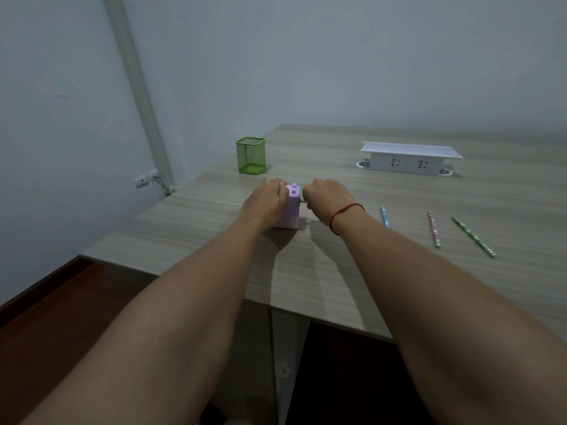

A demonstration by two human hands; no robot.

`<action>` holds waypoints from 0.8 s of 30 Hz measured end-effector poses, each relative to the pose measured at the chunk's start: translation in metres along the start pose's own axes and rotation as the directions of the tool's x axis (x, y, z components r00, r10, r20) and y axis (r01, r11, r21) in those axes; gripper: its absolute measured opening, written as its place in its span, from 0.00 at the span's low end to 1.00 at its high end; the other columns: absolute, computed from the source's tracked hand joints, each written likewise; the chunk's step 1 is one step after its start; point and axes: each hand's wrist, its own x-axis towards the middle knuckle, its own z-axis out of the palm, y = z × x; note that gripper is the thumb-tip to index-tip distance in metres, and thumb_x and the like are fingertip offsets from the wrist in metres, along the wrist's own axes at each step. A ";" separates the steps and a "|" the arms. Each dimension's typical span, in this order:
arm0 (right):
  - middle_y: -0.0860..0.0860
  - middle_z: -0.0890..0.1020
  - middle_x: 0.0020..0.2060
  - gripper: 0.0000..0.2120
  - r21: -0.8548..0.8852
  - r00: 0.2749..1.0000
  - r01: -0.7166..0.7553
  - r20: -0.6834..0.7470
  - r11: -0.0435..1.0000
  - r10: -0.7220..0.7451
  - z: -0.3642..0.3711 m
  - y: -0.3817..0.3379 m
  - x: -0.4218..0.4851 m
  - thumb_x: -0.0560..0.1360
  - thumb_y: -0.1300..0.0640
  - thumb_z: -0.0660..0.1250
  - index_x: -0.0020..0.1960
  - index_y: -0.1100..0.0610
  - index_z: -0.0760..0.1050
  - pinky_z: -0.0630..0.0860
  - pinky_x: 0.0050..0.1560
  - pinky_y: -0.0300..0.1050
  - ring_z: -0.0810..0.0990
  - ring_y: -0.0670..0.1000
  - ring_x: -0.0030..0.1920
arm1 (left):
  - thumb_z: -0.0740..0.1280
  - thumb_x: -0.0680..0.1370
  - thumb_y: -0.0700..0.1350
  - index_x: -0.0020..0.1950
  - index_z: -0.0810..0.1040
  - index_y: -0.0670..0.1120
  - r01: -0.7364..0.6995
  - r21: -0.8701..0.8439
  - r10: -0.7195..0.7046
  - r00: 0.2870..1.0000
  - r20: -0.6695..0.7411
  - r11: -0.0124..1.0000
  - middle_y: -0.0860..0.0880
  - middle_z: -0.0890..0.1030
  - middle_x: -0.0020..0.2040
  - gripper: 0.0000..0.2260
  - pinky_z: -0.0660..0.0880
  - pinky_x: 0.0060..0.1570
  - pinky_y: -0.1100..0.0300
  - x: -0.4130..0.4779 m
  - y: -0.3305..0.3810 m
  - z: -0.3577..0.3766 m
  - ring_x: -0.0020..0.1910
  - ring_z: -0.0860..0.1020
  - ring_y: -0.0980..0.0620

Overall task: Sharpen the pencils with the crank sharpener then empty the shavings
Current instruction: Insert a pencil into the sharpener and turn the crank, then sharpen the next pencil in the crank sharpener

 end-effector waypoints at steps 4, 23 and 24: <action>0.62 0.77 0.61 0.14 -0.019 1.000 -0.017 -0.022 1.000 0.016 0.000 0.004 -0.004 0.80 0.66 0.56 0.63 0.65 0.74 0.73 0.57 0.53 0.77 0.63 0.61 | 0.51 0.81 0.45 0.53 0.76 0.42 -0.009 -0.005 0.009 1.000 0.018 1.000 0.40 0.76 0.53 0.15 0.70 0.51 0.52 0.002 0.003 0.000 0.53 0.73 0.43; 0.64 0.81 0.50 0.10 0.384 0.919 -0.373 0.025 0.845 0.394 0.016 0.059 -0.035 0.75 0.59 0.70 0.53 0.65 0.79 0.76 0.49 0.51 0.80 0.63 0.51 | 0.54 0.81 0.42 0.57 0.77 0.40 0.061 -0.129 -0.076 0.990 -0.120 0.990 0.38 0.76 0.58 0.14 0.68 0.56 0.54 -0.014 0.025 0.013 0.58 0.74 0.41; 0.64 0.81 0.50 0.10 0.402 0.915 -0.376 0.021 0.835 0.402 0.016 0.060 -0.037 0.75 0.59 0.69 0.53 0.64 0.79 0.76 0.49 0.50 0.80 0.63 0.52 | 0.54 0.80 0.42 0.57 0.77 0.40 0.062 -0.133 -0.077 0.990 -0.116 0.989 0.38 0.76 0.59 0.14 0.68 0.55 0.54 -0.015 0.027 0.013 0.58 0.74 0.41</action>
